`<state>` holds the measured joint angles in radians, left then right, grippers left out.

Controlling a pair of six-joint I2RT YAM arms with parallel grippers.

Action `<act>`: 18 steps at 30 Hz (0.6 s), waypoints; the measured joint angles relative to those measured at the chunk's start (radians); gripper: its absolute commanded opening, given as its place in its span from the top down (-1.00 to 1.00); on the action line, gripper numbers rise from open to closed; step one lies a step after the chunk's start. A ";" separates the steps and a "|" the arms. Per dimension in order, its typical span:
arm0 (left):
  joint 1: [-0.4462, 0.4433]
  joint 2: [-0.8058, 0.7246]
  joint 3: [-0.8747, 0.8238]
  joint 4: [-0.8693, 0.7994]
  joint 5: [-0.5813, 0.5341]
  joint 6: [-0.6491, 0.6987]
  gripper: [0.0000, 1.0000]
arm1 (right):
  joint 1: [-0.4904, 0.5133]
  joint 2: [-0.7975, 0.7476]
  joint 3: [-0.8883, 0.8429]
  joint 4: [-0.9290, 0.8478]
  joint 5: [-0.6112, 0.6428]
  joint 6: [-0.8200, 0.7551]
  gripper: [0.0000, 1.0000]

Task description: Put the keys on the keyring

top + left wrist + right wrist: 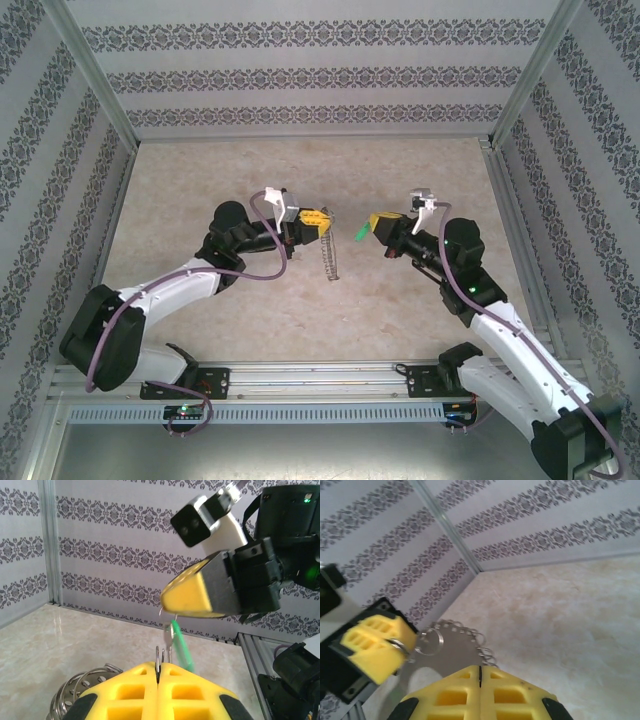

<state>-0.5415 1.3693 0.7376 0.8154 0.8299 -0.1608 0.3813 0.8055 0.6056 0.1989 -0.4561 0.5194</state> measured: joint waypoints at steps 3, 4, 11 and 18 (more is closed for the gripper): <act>-0.013 0.012 0.024 -0.022 0.000 0.013 1.00 | 0.000 -0.011 0.000 0.034 -0.033 0.001 1.00; -0.017 0.014 0.031 -0.028 0.000 0.019 1.00 | 0.001 -0.011 0.000 0.043 -0.040 0.000 1.00; -0.043 0.016 0.059 -0.086 0.000 0.065 1.00 | 0.055 -0.007 0.003 0.072 -0.066 -0.011 1.00; -0.059 0.018 0.079 -0.131 -0.001 0.087 1.00 | 0.121 0.013 0.024 0.077 -0.065 -0.049 1.00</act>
<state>-0.6006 1.3872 0.8162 0.6846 0.8288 -0.0738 0.5018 0.8188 0.6292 0.2764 -0.5209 0.4706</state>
